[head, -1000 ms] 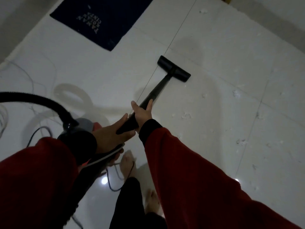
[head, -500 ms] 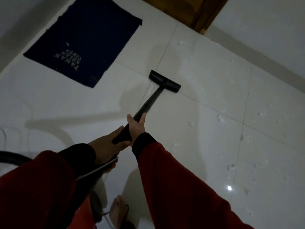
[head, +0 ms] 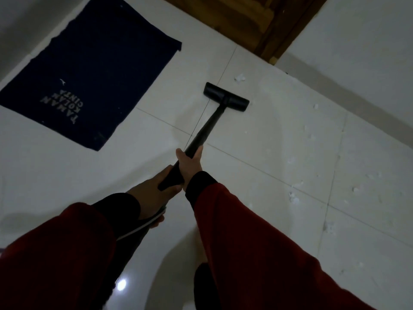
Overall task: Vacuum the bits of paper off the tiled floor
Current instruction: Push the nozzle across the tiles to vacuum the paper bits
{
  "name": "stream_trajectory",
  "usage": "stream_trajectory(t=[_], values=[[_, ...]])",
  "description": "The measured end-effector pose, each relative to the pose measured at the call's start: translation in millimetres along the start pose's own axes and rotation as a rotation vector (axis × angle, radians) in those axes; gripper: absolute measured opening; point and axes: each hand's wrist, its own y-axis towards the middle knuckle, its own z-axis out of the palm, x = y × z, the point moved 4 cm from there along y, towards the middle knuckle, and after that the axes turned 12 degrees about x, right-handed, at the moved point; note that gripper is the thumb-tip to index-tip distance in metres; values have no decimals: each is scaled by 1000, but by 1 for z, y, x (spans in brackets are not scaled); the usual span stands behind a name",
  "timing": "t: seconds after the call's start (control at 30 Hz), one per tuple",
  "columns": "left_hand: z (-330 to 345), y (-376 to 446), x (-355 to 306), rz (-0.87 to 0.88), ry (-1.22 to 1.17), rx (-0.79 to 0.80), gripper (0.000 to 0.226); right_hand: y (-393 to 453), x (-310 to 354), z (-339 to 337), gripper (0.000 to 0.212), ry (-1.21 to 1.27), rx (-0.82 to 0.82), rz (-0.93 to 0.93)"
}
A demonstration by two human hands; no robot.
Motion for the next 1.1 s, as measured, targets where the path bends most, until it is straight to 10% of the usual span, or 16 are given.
stream_trajectory(t=[0.6,1.1], values=[[-48,151,-192,-7,232,-165,60,133,195,-107,85,-44,-47,-51],[-13,163,-213,97,162,143,82,124,210,-161,80,90,-92,-87]])
